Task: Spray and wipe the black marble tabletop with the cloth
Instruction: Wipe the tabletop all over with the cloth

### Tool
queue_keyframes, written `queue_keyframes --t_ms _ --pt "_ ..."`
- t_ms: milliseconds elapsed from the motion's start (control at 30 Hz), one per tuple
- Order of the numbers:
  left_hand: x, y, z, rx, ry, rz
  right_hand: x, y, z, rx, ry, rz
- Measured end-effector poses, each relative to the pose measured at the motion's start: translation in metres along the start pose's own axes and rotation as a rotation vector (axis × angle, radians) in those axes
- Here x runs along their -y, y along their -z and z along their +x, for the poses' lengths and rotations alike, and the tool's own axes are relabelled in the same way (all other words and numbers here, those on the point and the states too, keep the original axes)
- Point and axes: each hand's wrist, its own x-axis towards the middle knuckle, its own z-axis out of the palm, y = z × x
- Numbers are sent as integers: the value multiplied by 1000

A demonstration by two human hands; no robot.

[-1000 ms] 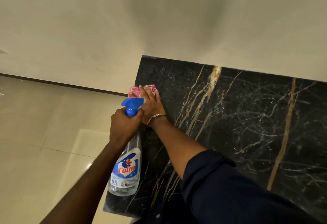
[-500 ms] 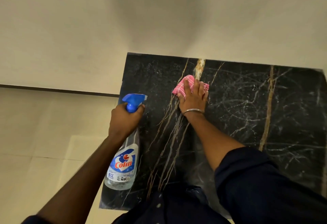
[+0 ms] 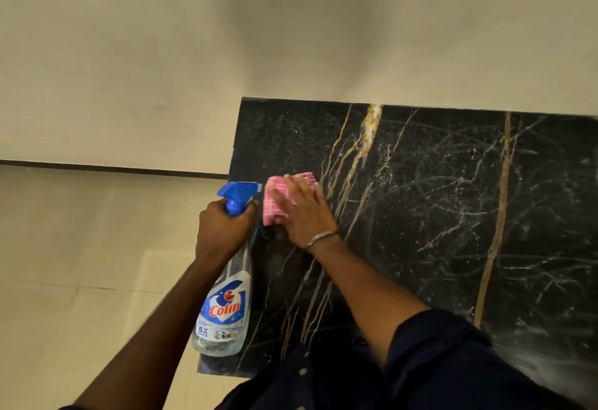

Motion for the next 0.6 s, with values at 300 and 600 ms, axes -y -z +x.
queue_keyframes --t_ms 300,600 --pt "15 3 -1 -7 20 -14 -34 7 5 -46 -450 59" --pt "16 11 1 -63 -21 -16 67 16 59 80 -22 35"
